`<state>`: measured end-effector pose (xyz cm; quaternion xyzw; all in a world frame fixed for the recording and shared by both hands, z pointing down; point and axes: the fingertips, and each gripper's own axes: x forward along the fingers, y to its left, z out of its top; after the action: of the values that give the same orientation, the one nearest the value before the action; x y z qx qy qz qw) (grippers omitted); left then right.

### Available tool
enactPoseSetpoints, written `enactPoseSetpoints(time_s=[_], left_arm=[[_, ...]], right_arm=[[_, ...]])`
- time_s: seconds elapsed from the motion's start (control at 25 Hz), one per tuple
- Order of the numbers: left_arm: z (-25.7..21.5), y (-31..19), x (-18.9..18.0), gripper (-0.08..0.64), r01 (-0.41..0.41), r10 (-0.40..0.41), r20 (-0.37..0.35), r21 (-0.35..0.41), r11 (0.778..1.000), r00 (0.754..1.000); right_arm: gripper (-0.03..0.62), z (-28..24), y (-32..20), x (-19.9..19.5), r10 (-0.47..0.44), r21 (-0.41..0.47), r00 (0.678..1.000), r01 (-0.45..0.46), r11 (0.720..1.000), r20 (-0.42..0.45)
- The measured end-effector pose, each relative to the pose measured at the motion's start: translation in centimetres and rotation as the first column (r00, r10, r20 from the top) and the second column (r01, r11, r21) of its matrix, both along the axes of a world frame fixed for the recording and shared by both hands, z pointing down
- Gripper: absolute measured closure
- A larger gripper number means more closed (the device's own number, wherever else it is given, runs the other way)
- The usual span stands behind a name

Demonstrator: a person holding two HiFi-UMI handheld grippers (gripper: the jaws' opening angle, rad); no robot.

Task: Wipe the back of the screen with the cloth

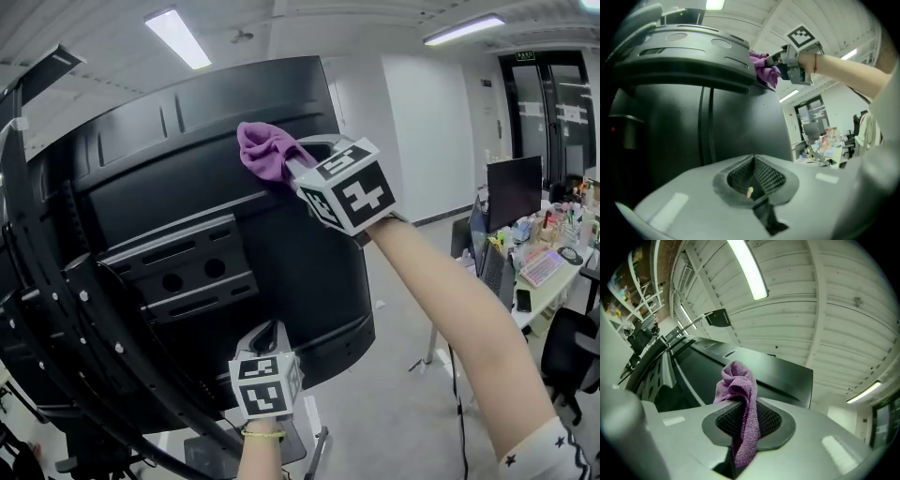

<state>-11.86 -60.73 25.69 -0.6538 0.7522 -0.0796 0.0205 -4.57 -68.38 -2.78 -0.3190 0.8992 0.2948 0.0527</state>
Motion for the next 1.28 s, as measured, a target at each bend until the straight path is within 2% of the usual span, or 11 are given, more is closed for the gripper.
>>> enactPoseSetpoints(time_s=[0.12, 0.24, 0.48, 0.64, 0.76, 0.88, 1.0, 1.16, 1.28], left_arm=[[0.0, 0.2, 0.1, 0.552, -0.002, 0.002, 0.008, -0.002, 1.000, 1.000], [0.0, 0.5, 0.2, 0.552, -0.002, 0.003, 0.019, -0.003, 1.000, 1.000], [0.1, 1.7, -0.3, 0.552, 0.007, -0.007, 0.019, 0.014, 1.000, 1.000], [1.2, 3.1, -0.7, 0.552, 0.015, -0.014, -0.011, 0.029, 0.999, 1.000], [2.3, 4.4, -0.7, 0.552, 0.023, -0.021, -0.046, 0.044, 0.999, 0.999], [3.7, 5.9, -0.4, 0.552, 0.032, -0.028, -0.067, 0.068, 0.997, 0.997], [5.6, 7.4, -0.3, 0.552, 0.046, -0.039, -0.084, 0.077, 0.996, 0.996], [8.6, 9.1, 0.1, 0.552, 0.049, -0.043, -0.117, 0.054, 0.997, 0.992], [9.9, 10.2, 0.7, 0.552, 0.046, -0.041, -0.134, 0.034, 0.998, 0.990]], right_arm=[[0.538, -2.6, -0.4, 0.2, 0.017, -0.008, 0.997, -0.016, 1.000, 0.075], [0.538, -3.8, -0.6, 0.4, 0.036, -0.005, 0.994, -0.035, 0.999, 0.108], [0.538, -0.7, 0.9, 0.6, -0.003, -0.036, 0.992, 0.008, 0.999, 0.126], [0.538, 5.9, 3.3, 1.5, -0.056, -0.084, 0.988, 0.068, 0.994, 0.143], [0.538, 12.1, 4.3, 2.7, -0.067, -0.176, 0.978, 0.103, 0.979, 0.197], [0.538, 18.8, 5.0, 4.0, -0.049, -0.278, 0.968, 0.119, 0.953, 0.245], [0.539, 25.6, 6.6, 4.4, -0.039, -0.359, 0.965, 0.133, 0.924, 0.258], [0.540, 33.2, 9.4, 3.7, -0.048, -0.456, 0.974, 0.146, 0.878, 0.219], [0.542, 36.5, 11.1, 3.2, -0.057, -0.515, 0.981, 0.148, 0.844, 0.187]])
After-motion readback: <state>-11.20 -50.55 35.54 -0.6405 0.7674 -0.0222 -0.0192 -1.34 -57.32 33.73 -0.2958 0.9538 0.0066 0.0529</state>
